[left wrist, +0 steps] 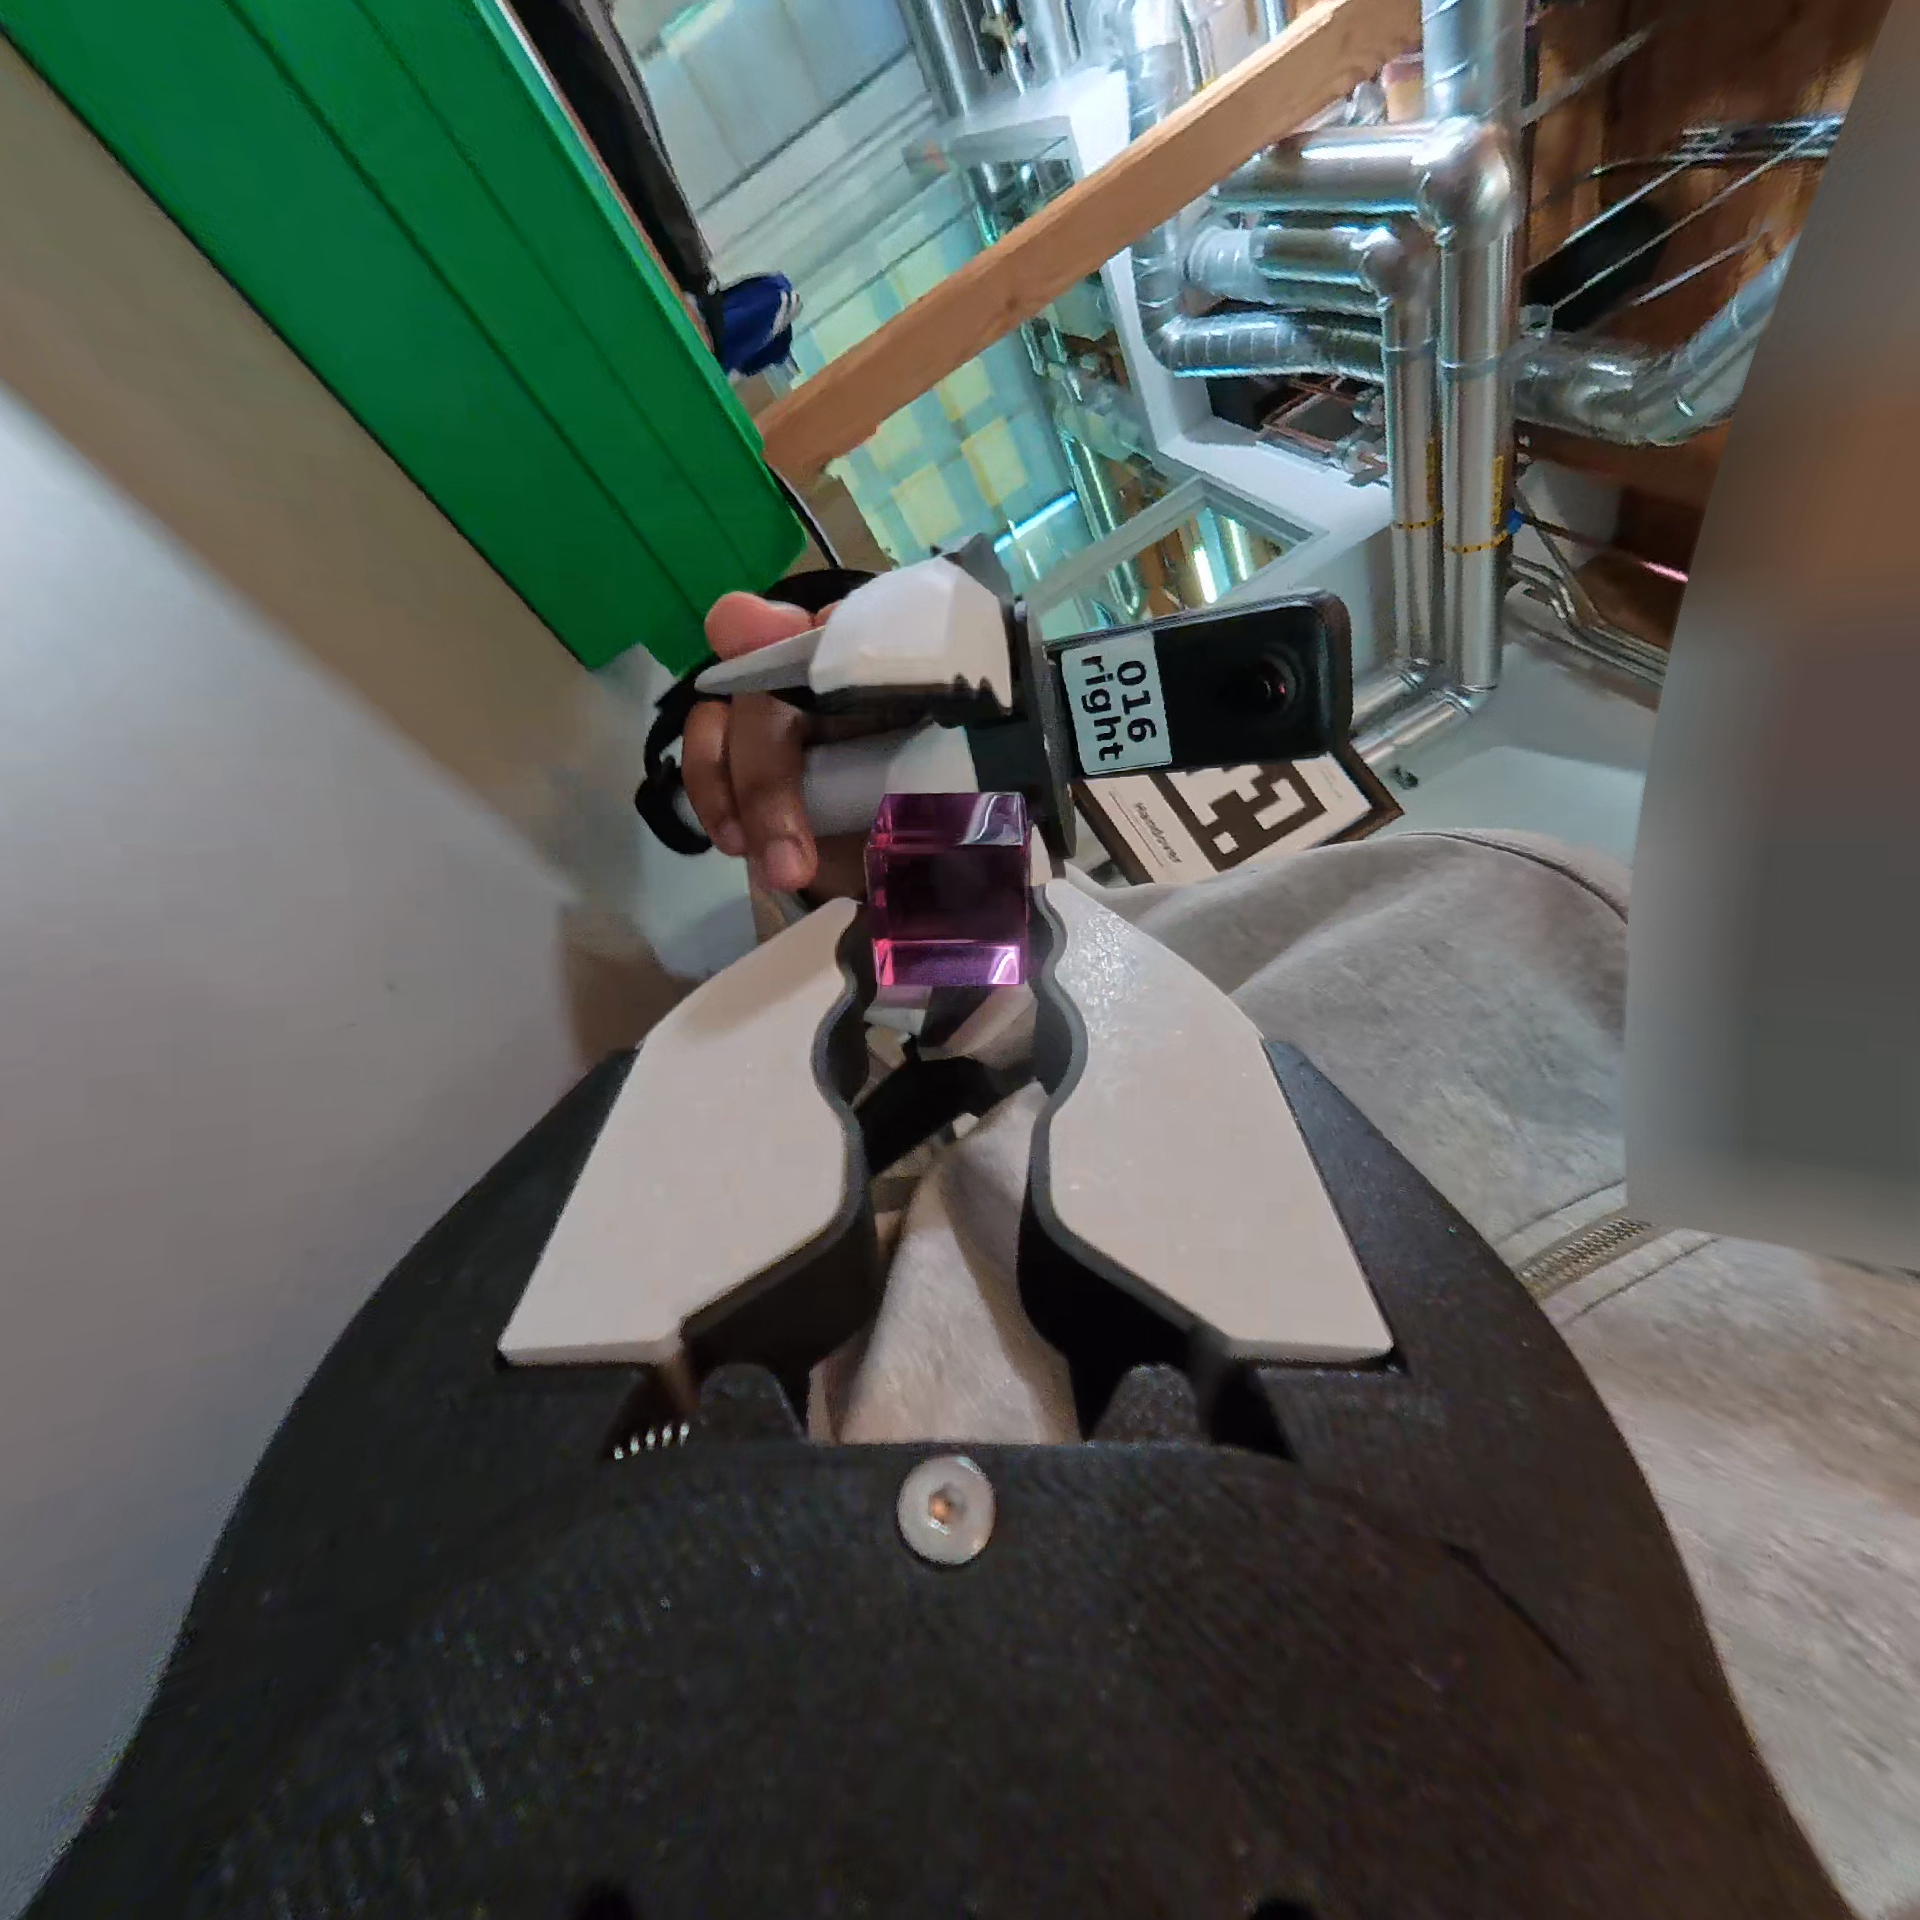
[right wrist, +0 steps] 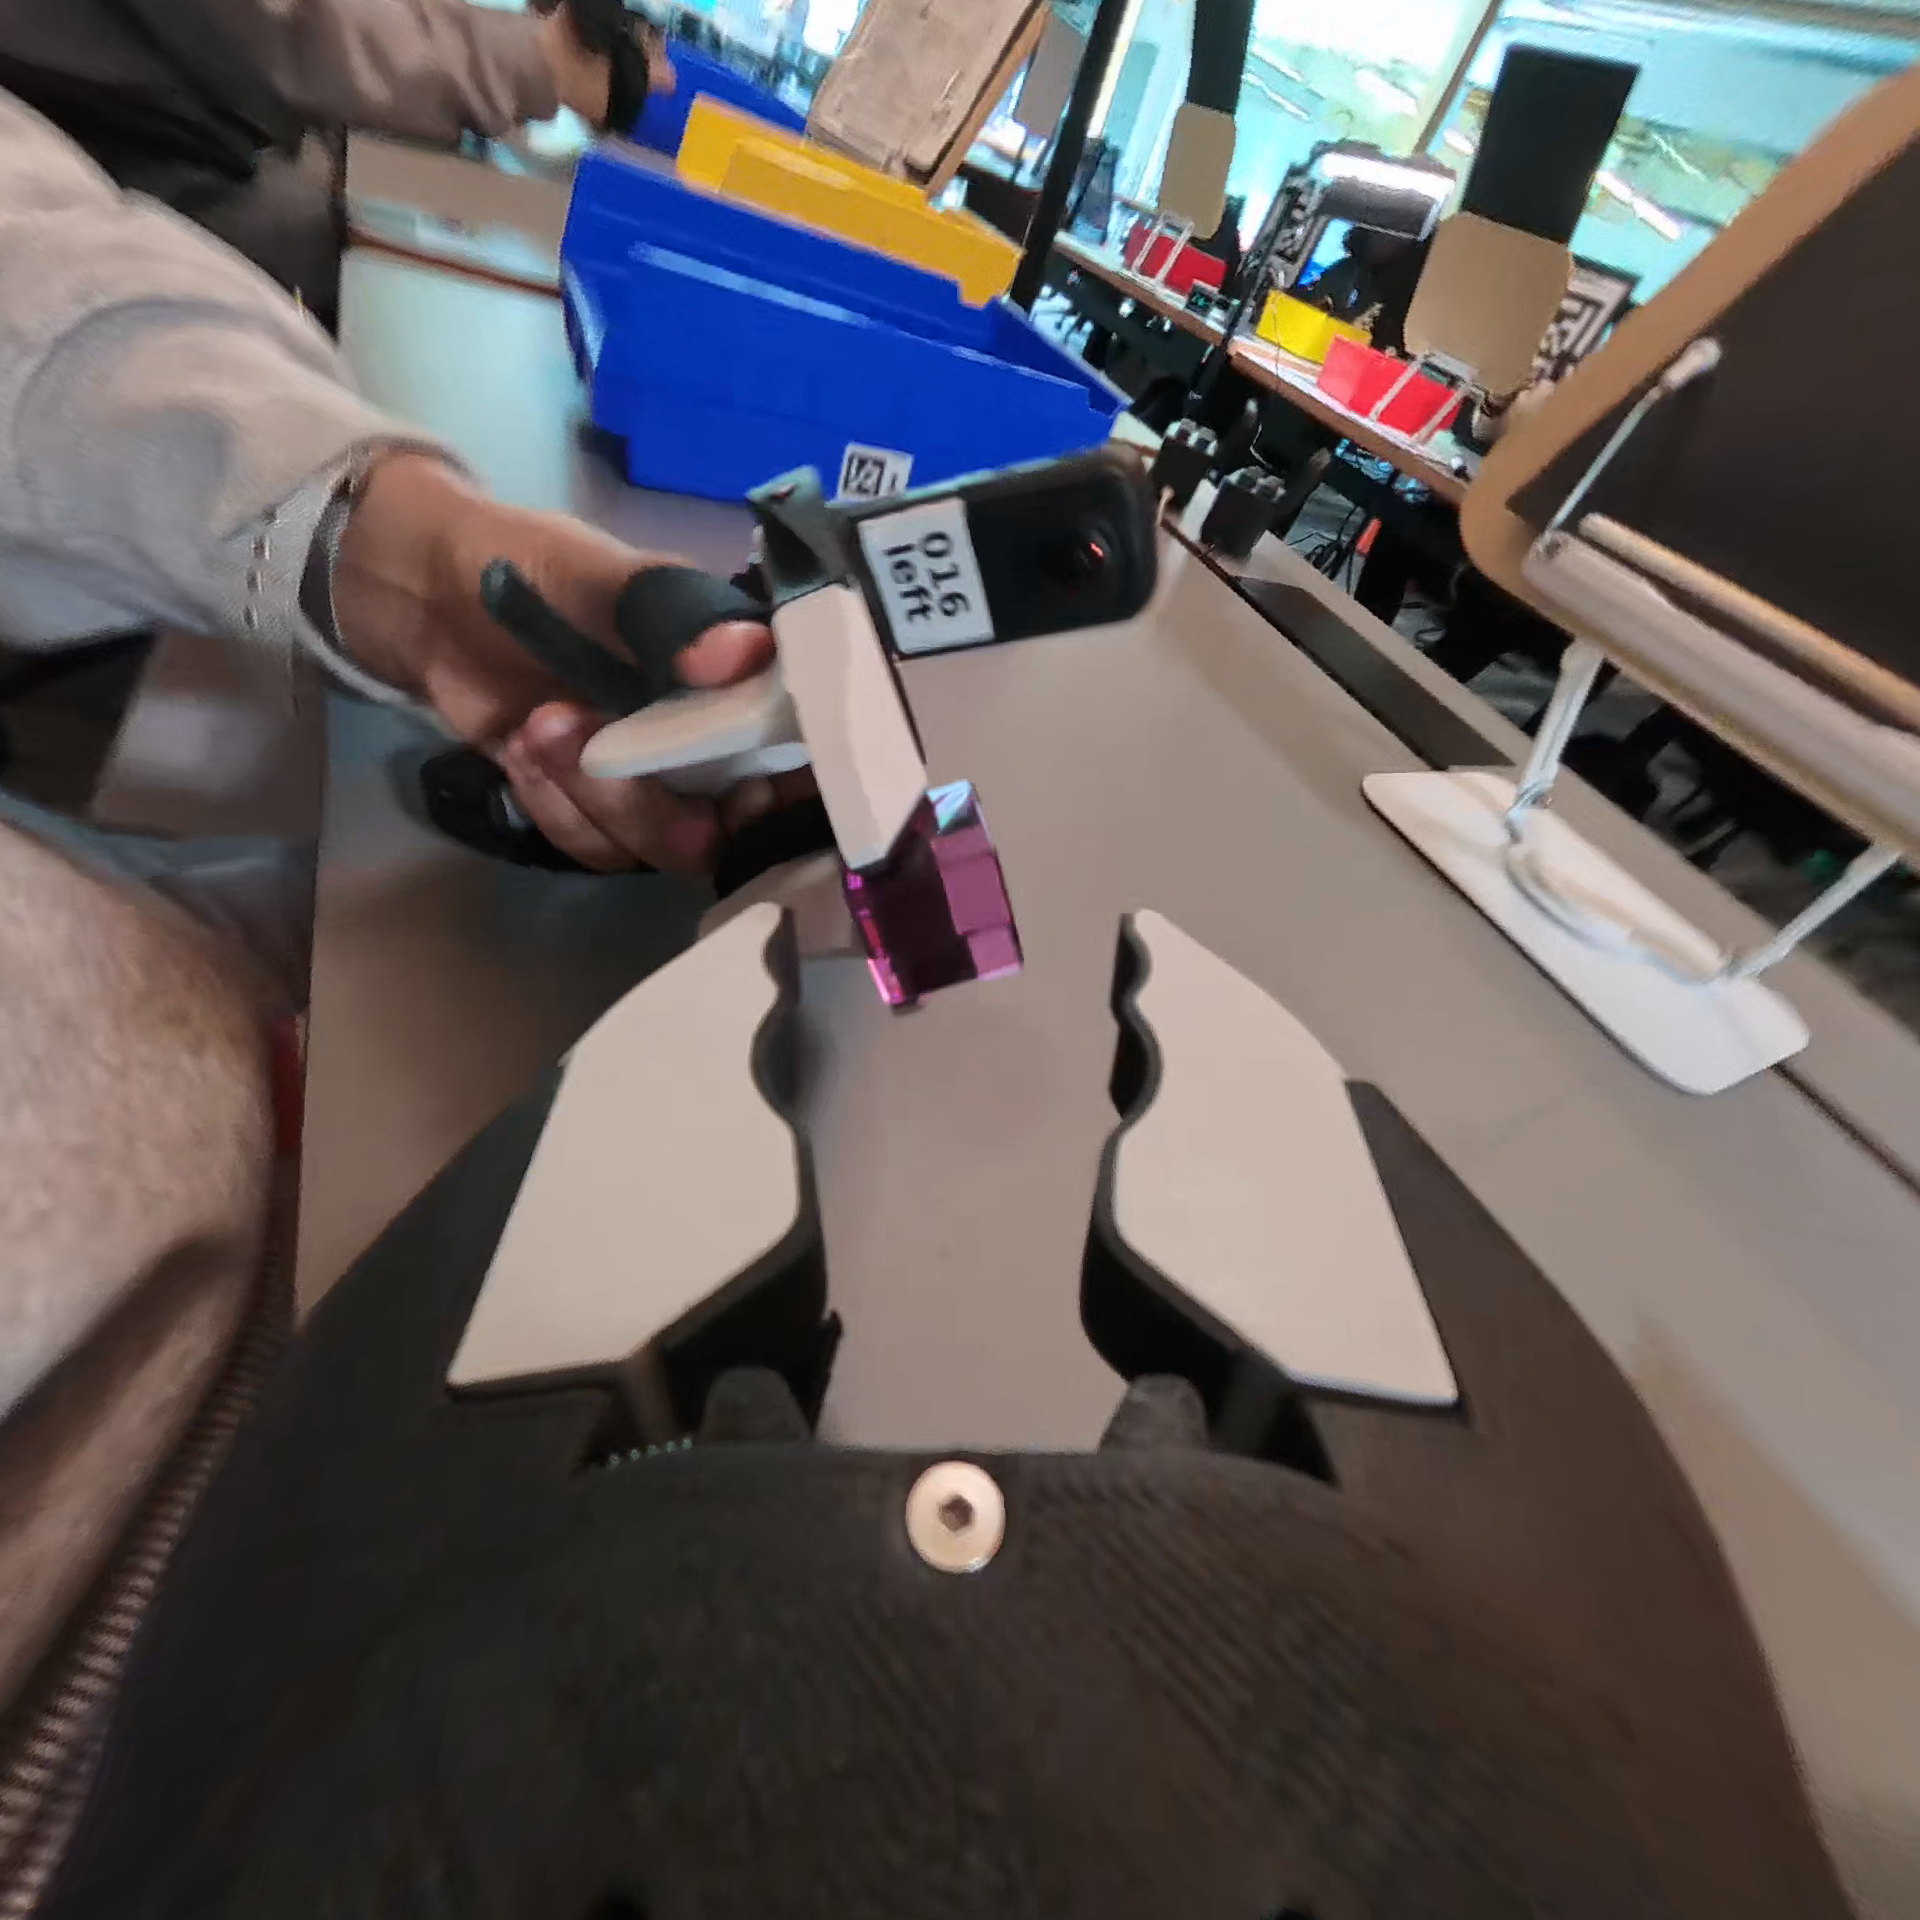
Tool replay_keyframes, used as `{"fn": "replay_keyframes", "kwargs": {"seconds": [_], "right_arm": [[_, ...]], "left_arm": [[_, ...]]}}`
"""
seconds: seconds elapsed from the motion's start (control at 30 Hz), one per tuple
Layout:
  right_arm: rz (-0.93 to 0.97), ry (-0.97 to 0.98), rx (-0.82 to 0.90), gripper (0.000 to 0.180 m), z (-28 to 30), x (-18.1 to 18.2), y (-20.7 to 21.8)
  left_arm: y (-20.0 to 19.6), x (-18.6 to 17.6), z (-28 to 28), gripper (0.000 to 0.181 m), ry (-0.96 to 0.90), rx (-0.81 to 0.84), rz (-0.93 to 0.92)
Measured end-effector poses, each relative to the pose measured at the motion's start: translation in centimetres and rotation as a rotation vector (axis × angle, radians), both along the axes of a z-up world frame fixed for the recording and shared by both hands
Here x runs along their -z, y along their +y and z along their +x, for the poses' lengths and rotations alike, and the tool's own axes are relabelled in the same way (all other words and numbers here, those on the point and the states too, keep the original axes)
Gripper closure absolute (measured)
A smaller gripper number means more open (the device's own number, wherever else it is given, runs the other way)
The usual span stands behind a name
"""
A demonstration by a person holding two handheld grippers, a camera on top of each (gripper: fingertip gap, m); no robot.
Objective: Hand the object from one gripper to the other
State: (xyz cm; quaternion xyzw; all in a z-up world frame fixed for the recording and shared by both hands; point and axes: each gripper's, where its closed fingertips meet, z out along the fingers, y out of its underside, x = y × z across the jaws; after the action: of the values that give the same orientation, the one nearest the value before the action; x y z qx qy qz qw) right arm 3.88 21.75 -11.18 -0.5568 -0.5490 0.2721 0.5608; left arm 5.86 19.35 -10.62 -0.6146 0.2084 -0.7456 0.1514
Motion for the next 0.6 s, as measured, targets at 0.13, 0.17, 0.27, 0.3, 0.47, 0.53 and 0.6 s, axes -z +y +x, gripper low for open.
{"fn": "replay_keyframes", "kwargs": {"seconds": [0.13, 0.17, 0.27, 0.3, 0.47, 0.53, 0.6], "right_arm": [[-0.105, 0.106, 0.008, 0.118, 0.5, -1.0, 0.5], [-0.137, 0.134, 0.005, 0.118, 0.6, -1.2, 0.6], [-0.271, 0.223, -0.015, 0.118, 0.8, -1.7, 0.7], [-0.330, 0.257, -0.023, 0.118, 0.9, -2.0, 0.7], [-0.612, 0.421, -0.077, 0.130, 1.7, -2.9, 1.0], [-0.678, 0.457, -0.101, 0.133, 1.9, -3.2, 0.9], [-0.701, 0.472, -0.101, 0.134, 2.0, -3.3, 1.1]], "left_arm": [[1.5, -0.2, -0.7, 0.153, 0.030, -0.133, 0.130], [1.8, -0.3, -0.8, 0.154, 0.040, -0.168, 0.171], [2.4, -0.5, -1.1, 0.153, 0.085, -0.248, 0.305], [2.5, -0.4, -1.1, 0.153, 0.113, -0.268, 0.356], [1.9, 0.1, -0.4, 0.153, 0.205, -0.275, 0.551], [1.5, 0.1, -0.1, 0.153, 0.195, -0.258, 0.563], [1.8, 0.3, -0.2, 0.153, 0.224, -0.274, 0.574]]}}
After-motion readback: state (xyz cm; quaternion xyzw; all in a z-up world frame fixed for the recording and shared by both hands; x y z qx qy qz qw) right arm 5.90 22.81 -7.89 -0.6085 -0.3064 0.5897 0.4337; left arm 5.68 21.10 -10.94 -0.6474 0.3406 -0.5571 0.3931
